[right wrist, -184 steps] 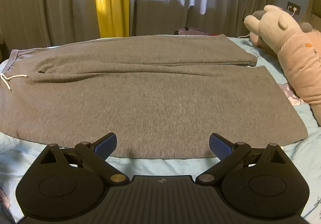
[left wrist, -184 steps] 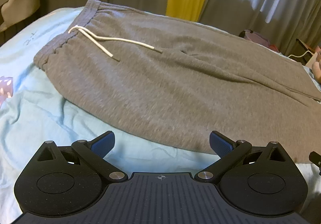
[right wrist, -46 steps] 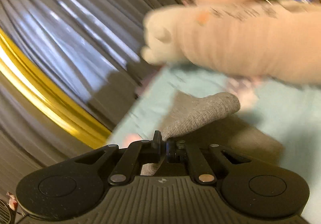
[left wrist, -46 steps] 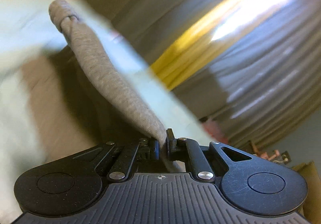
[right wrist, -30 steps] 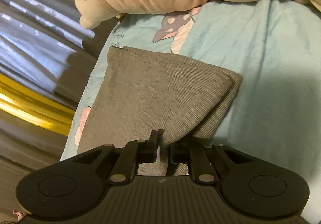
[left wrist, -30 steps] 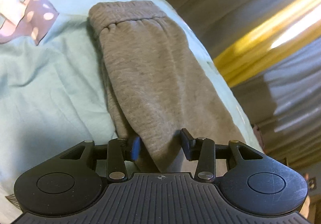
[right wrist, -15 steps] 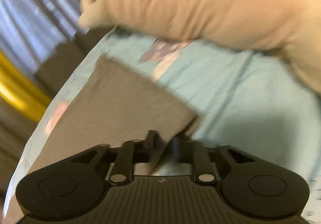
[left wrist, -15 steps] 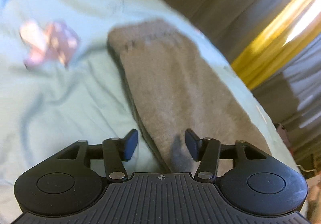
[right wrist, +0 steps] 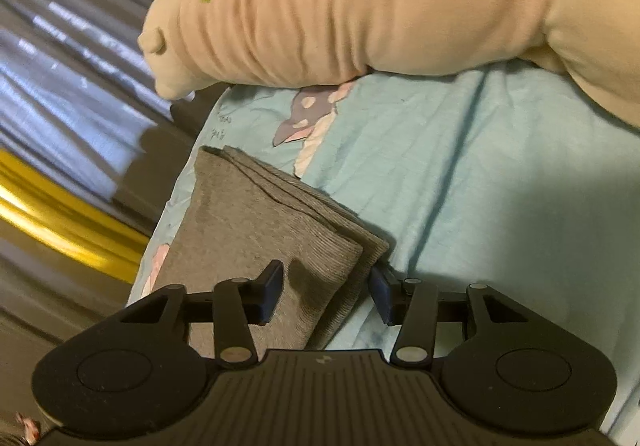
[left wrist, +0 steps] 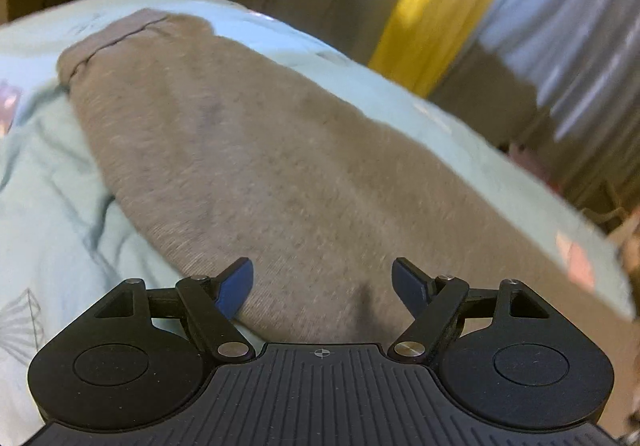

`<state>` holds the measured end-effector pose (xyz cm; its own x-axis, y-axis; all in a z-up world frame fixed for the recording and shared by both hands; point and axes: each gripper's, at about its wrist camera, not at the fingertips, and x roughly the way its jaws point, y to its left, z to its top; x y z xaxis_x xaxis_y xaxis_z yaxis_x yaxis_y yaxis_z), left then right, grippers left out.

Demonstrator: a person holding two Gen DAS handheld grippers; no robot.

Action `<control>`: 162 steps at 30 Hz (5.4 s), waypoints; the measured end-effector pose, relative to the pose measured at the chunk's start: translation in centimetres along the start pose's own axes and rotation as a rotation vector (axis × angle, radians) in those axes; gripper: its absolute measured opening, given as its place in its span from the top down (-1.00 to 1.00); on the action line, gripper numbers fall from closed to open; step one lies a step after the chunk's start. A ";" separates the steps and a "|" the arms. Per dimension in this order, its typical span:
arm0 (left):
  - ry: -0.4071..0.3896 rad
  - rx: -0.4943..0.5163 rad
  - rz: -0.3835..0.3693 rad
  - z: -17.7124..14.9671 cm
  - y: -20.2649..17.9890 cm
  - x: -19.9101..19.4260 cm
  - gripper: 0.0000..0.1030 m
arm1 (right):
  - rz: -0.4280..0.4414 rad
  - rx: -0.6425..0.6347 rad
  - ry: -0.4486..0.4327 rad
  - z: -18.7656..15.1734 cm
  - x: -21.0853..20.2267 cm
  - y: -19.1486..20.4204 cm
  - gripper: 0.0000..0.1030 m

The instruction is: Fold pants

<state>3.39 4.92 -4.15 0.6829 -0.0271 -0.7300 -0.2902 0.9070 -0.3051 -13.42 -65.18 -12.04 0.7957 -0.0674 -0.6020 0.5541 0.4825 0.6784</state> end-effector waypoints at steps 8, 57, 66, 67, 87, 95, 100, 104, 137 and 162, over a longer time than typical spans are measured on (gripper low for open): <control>0.027 -0.059 0.027 -0.3 0.9 1.3 -0.61 | 0.101 0.027 -0.011 -0.3 0.6 -1.0 0.29; -0.031 -0.199 -0.120 -0.5 3.6 -1.6 -0.69 | 0.293 -1.187 0.378 -31.9 2.4 28.6 0.50; 0.039 -0.046 -0.211 -0.7 0.8 -0.5 -0.69 | 0.254 -0.522 0.413 -19.8 2.2 20.7 -0.60; 0.055 -0.031 -0.230 -0.8 0.5 -0.5 -0.67 | 0.191 -0.529 0.426 -19.3 2.8 19.5 -0.26; 0.425 -0.049 -0.429 -2.1 -10.7 11.0 -0.32 | 0.242 -0.347 0.363 -16.3 4.7 16.1 -0.86; 0.464 -0.060 -0.455 -2.2 -10.2 12.3 0.69 | 0.270 -0.339 0.358 -16.3 5.4 15.9 -0.88; 0.398 0.034 -0.435 -1.2 -11.8 9.9 0.70 | 0.268 -0.340 0.357 -16.3 5.4 15.9 -0.89; 0.364 0.127 -0.432 0.1 -12.7 8.1 0.70 | 0.282 -0.348 0.370 -16.4 5.3 16.0 -0.90; 0.267 0.124 -0.312 -2.8 -4.6 3.7 -0.13 | 0.228 -0.313 0.426 -18.8 1.0 16.5 0.05; 0.205 0.117 -0.224 -2.8 -3.9 3.3 -0.16 | 0.025 -0.503 0.276 -20.4 -0.7 19.8 0.65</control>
<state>4.88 0.05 -7.09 0.5681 -0.3050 -0.7644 -0.0611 0.9106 -0.4087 -8.02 -37.75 -6.85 0.6765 0.1476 -0.7215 0.2973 0.8416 0.4509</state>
